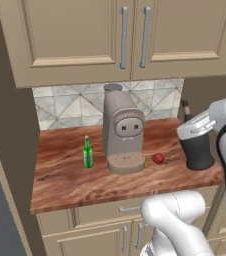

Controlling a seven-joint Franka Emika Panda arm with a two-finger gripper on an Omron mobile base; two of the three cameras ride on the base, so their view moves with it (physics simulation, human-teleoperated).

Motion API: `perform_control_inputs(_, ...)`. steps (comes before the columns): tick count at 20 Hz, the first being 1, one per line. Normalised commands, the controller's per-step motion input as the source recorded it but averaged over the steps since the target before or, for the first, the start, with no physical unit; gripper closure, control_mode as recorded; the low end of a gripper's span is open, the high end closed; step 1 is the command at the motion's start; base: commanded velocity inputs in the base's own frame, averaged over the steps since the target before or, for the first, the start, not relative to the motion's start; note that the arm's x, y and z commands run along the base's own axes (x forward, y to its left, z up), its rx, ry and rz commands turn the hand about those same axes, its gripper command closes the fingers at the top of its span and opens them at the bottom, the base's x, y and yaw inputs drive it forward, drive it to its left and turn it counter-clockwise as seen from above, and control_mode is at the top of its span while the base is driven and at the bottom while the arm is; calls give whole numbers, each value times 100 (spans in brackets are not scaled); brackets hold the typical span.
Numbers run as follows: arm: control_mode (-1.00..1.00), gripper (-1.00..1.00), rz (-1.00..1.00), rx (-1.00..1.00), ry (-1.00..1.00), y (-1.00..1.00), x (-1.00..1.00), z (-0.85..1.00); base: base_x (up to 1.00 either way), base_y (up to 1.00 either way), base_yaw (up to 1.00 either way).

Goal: Place the liquor and beer on the top shelf of the fridge to keep them out of children's reach, and place the bell pepper on lower shelves for easy access.

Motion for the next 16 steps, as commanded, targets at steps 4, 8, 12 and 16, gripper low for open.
perform_control_inputs(4, -100, 100, 0, -3, 0, 19, -36, 0, 0, 0, 0)
perform_control_inputs(8, 100, 100, 0, 0, 0, 1, -28, 0, -13, 0, 0)
perform_control_inputs(12, 100, 100, 0, 0, 0, 0, 0, 0, -79, 0, 17)
perform_control_inputs(16, 100, 100, 0, 0, 0, 0, 0, 0, -88, 13, 53)
